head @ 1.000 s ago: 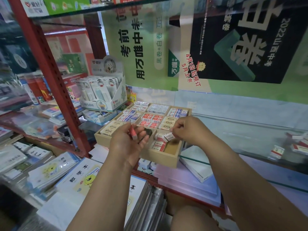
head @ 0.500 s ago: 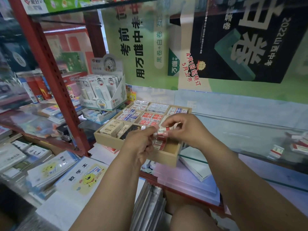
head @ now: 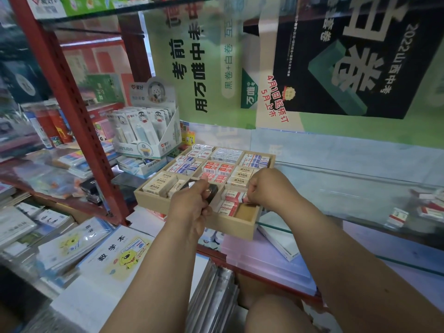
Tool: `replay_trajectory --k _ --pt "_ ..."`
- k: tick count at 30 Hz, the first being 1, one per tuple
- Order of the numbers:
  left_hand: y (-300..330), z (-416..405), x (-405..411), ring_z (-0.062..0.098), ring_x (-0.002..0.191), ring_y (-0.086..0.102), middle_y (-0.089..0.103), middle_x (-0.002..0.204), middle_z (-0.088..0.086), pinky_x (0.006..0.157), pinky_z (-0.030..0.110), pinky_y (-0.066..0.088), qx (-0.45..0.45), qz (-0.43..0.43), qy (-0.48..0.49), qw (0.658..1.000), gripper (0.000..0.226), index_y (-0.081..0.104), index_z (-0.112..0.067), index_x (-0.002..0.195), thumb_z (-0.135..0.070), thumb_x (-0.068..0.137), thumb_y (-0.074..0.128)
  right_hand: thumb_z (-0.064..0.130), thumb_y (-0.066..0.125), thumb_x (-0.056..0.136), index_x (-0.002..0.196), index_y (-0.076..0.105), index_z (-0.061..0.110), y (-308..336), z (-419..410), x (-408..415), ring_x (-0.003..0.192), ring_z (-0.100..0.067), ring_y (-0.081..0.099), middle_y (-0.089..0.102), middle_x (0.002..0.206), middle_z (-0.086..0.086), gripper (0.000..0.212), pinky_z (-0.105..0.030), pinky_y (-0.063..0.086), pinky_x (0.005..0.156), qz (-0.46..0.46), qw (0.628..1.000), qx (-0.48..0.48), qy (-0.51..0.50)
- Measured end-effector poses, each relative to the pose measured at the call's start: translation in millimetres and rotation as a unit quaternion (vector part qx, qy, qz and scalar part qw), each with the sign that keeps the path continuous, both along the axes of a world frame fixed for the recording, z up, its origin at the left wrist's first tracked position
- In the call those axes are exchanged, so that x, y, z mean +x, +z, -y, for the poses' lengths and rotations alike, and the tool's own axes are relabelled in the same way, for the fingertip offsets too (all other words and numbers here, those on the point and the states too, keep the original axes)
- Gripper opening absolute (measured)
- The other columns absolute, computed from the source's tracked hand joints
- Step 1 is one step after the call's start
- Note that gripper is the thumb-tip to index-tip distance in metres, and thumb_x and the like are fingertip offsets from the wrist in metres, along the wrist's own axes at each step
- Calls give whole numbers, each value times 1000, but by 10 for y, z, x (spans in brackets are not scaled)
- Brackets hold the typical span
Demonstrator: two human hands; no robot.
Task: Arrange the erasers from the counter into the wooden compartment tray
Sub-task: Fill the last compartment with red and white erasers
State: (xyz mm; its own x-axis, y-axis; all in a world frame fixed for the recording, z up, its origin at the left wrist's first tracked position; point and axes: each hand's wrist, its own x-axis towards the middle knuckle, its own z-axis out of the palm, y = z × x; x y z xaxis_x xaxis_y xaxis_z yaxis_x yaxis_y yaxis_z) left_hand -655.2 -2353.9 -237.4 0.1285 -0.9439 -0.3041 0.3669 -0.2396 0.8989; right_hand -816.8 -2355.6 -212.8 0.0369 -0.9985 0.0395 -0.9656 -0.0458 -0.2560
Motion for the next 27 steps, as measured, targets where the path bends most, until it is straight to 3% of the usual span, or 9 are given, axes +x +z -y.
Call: replay_trajectory --k 7,11,13,15,17,23,27 --pt "41 -33 10 5 34 28 42 61 1 33 14 23 -12 -29 4 999 19 54 -11 79 -21 93 63 18 62 84 96 68 7 -148 86 99 75 -21 45 58 85 -10 17 -24 36 67 -88 995 -48 8" --pt "47 -58 20 5 34 28 42 62 2 33 15 22 -9 -34 7 999 17 54 -11 79 -17 93 63 27 64 86 102 67 6 -215 151 118 75 -20 43 58 91 -11 26 -25 37 68 -110 994 -25 8" --pt "45 -72 25 5 34 28 41 62 2 33 15 23 -7 -36 4 999 18 53 -11 79 -18 93 63 22 59 89 104 64 2 -267 168 92 81 -21 44 51 92 -11 26 -26 37 72 -102 994 -25 15" --pt "57 -96 29 6 37 29 42 61 0 33 15 24 -5 -38 -6 999 21 55 -12 78 -25 93 62 21 52 90 105 62 6 -290 142 34 98 -23 46 52 105 -9 23 -30 38 85 -80 996 -46 18" --pt "92 -116 42 8 42 30 44 59 -1 34 16 25 1 -42 -18 999 26 57 -13 78 -33 94 60 25 47 91 111 56 12 -248 39 -18 111 -21 39 50 112 -2 26 -33 30 91 -53 998 -47 -1" --pt "110 -146 79 10 40 35 47 56 0 38 17 28 19 -100 -30 994 36 59 -11 74 -40 94 50 36 31 94 135 45 15 -249 -167 -1 122 -21 31 41 135 -6 48 -38 25 100 -65 998 6 -2" --pt "111 -198 55 12 42 36 46 57 2 41 19 30 25 -111 -33 993 36 59 -8 77 -35 97 45 38 28 95 129 52 15 -243 -126 1 125 -23 28 39 137 -8 48 -38 22 101 -85 996 24 -3"
